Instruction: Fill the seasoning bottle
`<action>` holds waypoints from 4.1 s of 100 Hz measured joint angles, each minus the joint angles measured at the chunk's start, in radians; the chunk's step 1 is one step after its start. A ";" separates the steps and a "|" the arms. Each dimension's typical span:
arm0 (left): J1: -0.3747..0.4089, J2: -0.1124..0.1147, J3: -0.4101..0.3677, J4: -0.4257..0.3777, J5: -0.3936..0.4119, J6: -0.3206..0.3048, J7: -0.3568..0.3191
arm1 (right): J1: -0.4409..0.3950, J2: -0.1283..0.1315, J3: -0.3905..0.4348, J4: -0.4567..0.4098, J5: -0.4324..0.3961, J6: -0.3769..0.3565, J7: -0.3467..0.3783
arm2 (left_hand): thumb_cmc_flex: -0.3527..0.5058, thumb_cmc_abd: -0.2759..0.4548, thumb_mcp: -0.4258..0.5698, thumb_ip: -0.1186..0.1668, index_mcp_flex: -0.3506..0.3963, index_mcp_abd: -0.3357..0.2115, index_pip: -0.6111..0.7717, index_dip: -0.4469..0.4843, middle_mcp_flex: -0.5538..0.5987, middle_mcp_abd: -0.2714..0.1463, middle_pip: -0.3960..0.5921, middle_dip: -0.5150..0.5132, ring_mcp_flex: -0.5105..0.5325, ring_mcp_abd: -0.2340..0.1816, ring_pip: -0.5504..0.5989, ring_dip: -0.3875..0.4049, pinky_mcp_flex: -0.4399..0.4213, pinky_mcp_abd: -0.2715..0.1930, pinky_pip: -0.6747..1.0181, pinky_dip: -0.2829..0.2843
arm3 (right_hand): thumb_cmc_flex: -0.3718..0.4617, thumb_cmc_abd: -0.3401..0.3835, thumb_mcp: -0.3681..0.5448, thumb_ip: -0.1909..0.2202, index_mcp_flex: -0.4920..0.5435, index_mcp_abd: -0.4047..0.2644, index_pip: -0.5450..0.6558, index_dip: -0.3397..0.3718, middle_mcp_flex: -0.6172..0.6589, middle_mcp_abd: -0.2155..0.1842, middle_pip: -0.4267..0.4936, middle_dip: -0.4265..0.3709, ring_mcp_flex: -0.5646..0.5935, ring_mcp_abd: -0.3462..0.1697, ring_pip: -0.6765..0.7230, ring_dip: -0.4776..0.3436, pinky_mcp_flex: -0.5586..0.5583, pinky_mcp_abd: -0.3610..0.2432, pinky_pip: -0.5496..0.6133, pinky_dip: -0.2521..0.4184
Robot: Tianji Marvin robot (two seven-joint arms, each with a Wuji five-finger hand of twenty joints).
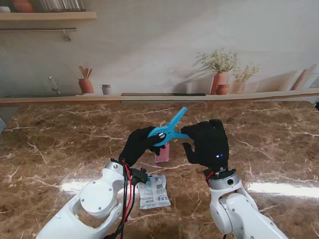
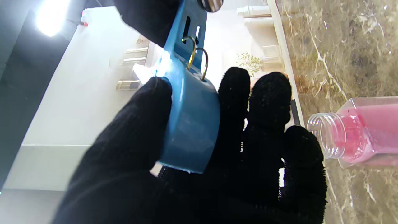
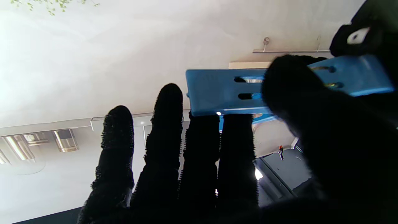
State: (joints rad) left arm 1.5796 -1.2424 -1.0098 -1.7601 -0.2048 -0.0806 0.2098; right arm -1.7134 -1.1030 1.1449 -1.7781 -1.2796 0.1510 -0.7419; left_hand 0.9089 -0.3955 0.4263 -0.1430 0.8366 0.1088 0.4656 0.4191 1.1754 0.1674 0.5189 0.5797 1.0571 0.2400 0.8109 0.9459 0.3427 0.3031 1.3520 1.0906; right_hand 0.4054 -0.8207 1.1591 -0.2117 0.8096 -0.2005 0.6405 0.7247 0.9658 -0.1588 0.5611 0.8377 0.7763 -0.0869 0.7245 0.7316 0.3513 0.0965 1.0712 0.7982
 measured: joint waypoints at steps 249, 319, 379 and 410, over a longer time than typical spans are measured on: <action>-0.002 -0.004 -0.003 -0.118 0.046 0.238 -0.004 | 0.018 0.066 -0.002 -0.033 -0.315 0.148 0.154 | 0.020 0.031 0.107 -0.012 0.001 0.024 0.000 0.026 0.053 -0.002 0.075 -0.048 0.078 0.000 0.093 -0.057 0.117 0.009 0.112 -0.033 | -0.031 -0.020 -0.082 0.105 -0.502 0.319 -0.468 -0.081 -0.630 0.191 -0.384 -0.547 -0.575 0.074 -0.544 -0.509 -0.350 -0.136 -0.623 -0.466; 0.005 0.004 -0.015 -0.113 -0.001 0.209 -0.041 | 0.039 0.066 -0.026 -0.012 -0.327 0.223 0.126 | 0.019 0.028 0.095 -0.011 0.000 0.066 -0.002 0.051 0.053 0.017 0.076 -0.026 0.078 0.004 0.093 -0.054 0.110 0.014 0.113 -0.033 | -0.046 -0.026 -0.082 0.104 -0.370 0.262 -0.352 -0.041 -0.405 0.150 -0.262 -0.431 -0.415 0.078 -0.448 -0.434 -0.271 -0.082 -0.443 -0.380; 0.013 0.009 -0.015 -0.102 -0.010 0.176 -0.058 | 0.081 0.053 -0.061 0.034 -0.289 0.264 0.061 | 0.019 0.028 0.104 -0.010 -0.001 0.075 -0.075 0.062 0.052 0.017 0.076 -0.024 0.078 0.004 0.093 -0.051 0.106 0.014 0.113 -0.033 | -0.072 -0.029 -0.086 0.103 -0.302 0.167 -0.243 0.145 -0.256 0.145 -0.152 -0.322 -0.217 0.059 -0.402 -0.365 -0.134 -0.060 -0.325 -0.327; 0.013 0.013 -0.018 -0.100 -0.006 0.169 -0.064 | 0.093 0.067 -0.049 0.046 -0.316 0.190 0.030 | 0.024 0.029 0.098 -0.010 -0.001 0.077 -0.075 0.073 0.052 0.016 0.081 -0.023 0.078 0.004 0.093 -0.050 0.106 0.014 0.113 -0.033 | -0.068 -0.038 -0.086 0.103 -0.273 0.127 -0.244 0.145 -0.490 0.111 -0.402 -0.583 -0.452 0.004 -0.518 -0.470 -0.208 -0.074 -0.353 -0.326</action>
State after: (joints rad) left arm 1.5927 -1.2297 -1.0282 -1.8601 -0.2104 0.0888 0.1458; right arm -1.6206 -1.0356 1.0962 -1.7322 -1.5961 0.3410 -0.7122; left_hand 0.9325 -0.3660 0.5241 -0.1535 0.8355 0.1860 0.3905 0.4924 1.2274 0.1829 0.6004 0.5568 1.1346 0.2443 0.9039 0.8954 0.4484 0.3170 1.4653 1.0574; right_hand 0.3376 -0.8583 1.0734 -0.1084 0.5362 -0.0736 0.3963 0.8699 0.4755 -0.0483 0.1593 0.2552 0.3244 -0.0825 0.2060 0.2612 0.1437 0.0226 0.7181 0.4717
